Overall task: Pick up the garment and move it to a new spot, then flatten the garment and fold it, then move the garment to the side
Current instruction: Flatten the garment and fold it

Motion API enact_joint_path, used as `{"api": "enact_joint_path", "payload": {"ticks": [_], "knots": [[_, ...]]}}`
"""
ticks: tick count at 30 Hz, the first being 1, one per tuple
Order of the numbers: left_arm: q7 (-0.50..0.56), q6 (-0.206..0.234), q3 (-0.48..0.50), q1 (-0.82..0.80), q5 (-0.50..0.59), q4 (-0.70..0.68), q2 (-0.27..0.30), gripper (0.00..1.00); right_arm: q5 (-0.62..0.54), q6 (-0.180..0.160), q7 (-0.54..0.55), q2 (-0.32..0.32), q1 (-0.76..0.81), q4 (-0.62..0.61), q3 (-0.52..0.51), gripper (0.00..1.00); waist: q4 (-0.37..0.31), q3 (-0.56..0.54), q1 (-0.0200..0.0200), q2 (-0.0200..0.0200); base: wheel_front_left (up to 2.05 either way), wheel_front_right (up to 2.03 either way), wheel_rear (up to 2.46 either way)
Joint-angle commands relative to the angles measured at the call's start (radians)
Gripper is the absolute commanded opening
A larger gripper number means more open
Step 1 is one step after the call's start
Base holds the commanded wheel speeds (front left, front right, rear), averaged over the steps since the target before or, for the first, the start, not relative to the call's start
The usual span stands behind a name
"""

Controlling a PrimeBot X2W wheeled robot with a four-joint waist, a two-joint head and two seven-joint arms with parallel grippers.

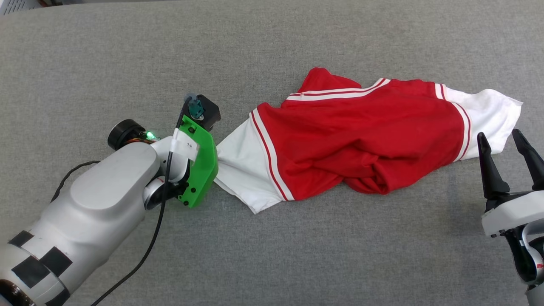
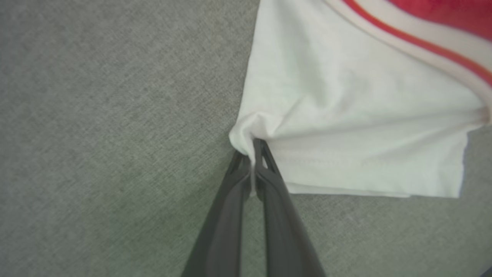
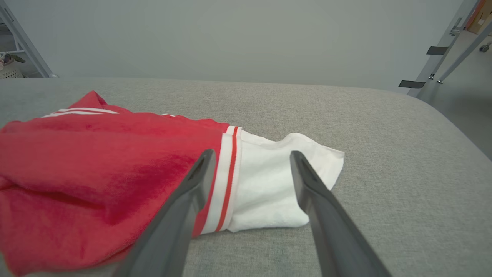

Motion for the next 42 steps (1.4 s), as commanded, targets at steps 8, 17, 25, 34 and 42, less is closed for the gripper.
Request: {"api": "enact_joint_path", "payload": {"ticks": [8, 17, 25, 34, 42], "knots": [[-0.145, -0.002, 0.032, -0.025, -0.051, 0.013, 0.081, 0.0, 0.001, -0.001, 0.017, -0.075, -0.029, -0.027, -0.041, 1.0, 0.036, -0.056, 0.0, 0.0, 0.0, 0.0, 0.0], [-0.218, 0.01, 0.094, -0.032, -0.078, -0.012, 0.168, 0.0, 0.118, -0.001, 0.258, -0.253, -0.11, -0.089, -0.006, 1.0, 0.057, -0.059, 0.0, 0.0, 0.0, 0.0, 0.0], [-0.26, 0.038, 0.112, -0.031, -0.065, -0.076, 0.203, 0.0, 0.329, -0.001, 0.704, -0.435, -0.204, -0.091, 0.177, 1.0, 0.082, -0.027, 0.0, 0.0, 0.0, 0.0, 0.0], [-0.277, 0.065, 0.109, -0.063, -0.029, -0.15, 0.191, 0.0, 0.395, -0.001, 0.967, -0.435, -0.385, 0.05, 0.299, 1.0, 0.118, 0.032, 0.0, 0.0, 0.0, 0.0, 0.0], [-0.29, 0.08, 0.112, -0.092, -0.009, -0.188, 0.175, 0.0, 0.391, -0.001, 0.955, -0.377, -0.465, 0.212, 0.363, 1.0, 0.15, 0.087, 0.0, 0.0, 0.0, 0.0, 0.0]]}}
